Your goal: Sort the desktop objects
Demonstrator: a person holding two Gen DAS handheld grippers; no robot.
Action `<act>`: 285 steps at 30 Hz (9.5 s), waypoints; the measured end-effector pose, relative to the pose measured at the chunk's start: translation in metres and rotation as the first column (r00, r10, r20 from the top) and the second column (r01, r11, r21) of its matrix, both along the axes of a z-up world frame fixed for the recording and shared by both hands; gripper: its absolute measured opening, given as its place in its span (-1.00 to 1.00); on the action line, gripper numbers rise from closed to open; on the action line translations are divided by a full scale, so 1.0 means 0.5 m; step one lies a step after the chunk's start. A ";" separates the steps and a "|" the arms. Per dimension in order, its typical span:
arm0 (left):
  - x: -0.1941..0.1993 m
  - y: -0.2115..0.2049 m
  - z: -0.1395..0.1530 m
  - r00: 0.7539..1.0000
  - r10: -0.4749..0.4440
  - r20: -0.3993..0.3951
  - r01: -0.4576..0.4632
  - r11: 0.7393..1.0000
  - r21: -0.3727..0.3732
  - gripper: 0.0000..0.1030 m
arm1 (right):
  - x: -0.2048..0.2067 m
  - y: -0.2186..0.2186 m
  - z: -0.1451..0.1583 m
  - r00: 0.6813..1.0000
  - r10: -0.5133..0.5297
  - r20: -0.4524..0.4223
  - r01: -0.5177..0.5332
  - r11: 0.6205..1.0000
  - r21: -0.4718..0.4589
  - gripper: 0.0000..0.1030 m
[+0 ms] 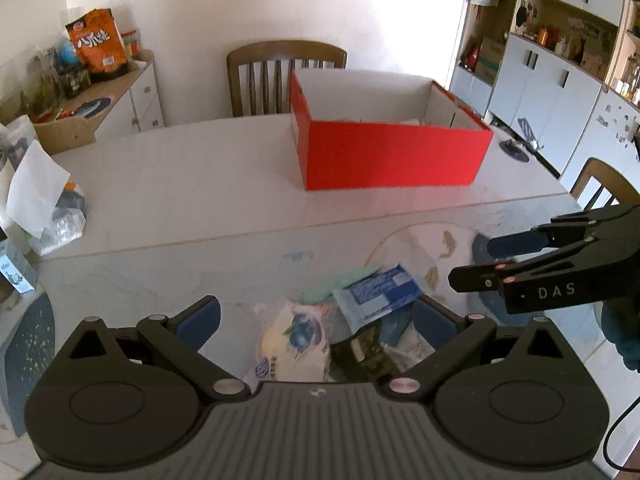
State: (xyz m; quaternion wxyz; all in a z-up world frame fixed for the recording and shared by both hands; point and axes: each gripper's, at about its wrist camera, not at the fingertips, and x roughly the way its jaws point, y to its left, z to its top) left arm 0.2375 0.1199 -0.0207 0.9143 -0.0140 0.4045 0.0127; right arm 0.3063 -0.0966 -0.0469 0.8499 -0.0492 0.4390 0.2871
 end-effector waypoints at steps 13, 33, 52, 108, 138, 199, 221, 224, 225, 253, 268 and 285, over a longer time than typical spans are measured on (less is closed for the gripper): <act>0.021 0.049 -0.097 0.997 -0.012 -0.077 0.009 0.999 -0.038 0.98 | 0.021 0.070 -0.075 0.999 -0.033 -0.040 0.032 0.999 -0.012 0.32; 0.060 0.092 -0.132 0.993 -0.041 -0.111 0.033 0.996 -0.080 0.98 | 0.046 0.148 -0.150 1.000 -0.013 -0.012 0.011 0.992 -0.126 0.53; 0.080 0.096 -0.167 0.988 -0.084 -0.132 0.068 0.990 -0.124 0.47 | 0.050 0.153 -0.166 1.000 -0.020 0.008 0.021 0.992 -0.126 0.72; 0.073 0.095 -0.176 0.989 -0.047 -0.142 0.028 0.991 -0.131 0.00 | 0.034 0.140 -0.168 0.998 -0.034 0.044 0.040 0.988 -0.150 0.65; 0.092 0.042 -0.100 0.992 -0.095 -0.080 0.083 0.985 -0.148 0.00 | 0.018 0.065 -0.068 0.996 -0.061 0.067 0.066 0.994 -0.082 0.38; 0.379 -0.126 0.231 0.987 -0.053 0.154 0.076 0.986 -0.146 0.00 | 0.239 -0.157 0.297 0.957 -0.041 0.289 0.034 0.999 0.028 0.38; 0.583 -0.088 0.122 0.999 -0.046 0.021 0.047 0.997 -0.057 0.00 | 0.400 -0.114 0.211 0.966 0.009 0.259 0.000 0.999 -0.037 0.38; 0.603 -0.085 0.100 0.999 -0.047 -0.002 0.046 0.997 -0.054 0.00 | 0.424 -0.113 0.185 0.972 0.004 0.234 0.002 1.000 -0.025 0.38; 0.609 -0.084 0.093 0.999 -0.048 -0.009 0.047 0.997 -0.055 0.00 | 0.430 -0.112 0.176 0.972 0.006 0.235 0.001 0.999 -0.033 0.38; 0.746 -0.088 -0.067 0.980 -0.094 -0.176 0.092 0.996 -0.021 0.00 | 0.505 -0.066 0.008 0.995 0.053 0.087 -0.043 0.992 -0.118 0.38; 0.761 -0.079 -0.108 0.972 -0.083 -0.220 0.072 0.996 -0.057 0.03 | 0.514 -0.062 -0.025 0.997 0.042 0.059 -0.034 0.990 -0.135 0.44; 0.753 -0.087 -0.104 0.972 -0.089 -0.219 0.068 0.993 -0.102 0.50 | 0.510 -0.072 -0.017 0.998 0.016 0.054 -0.010 0.995 -0.098 0.51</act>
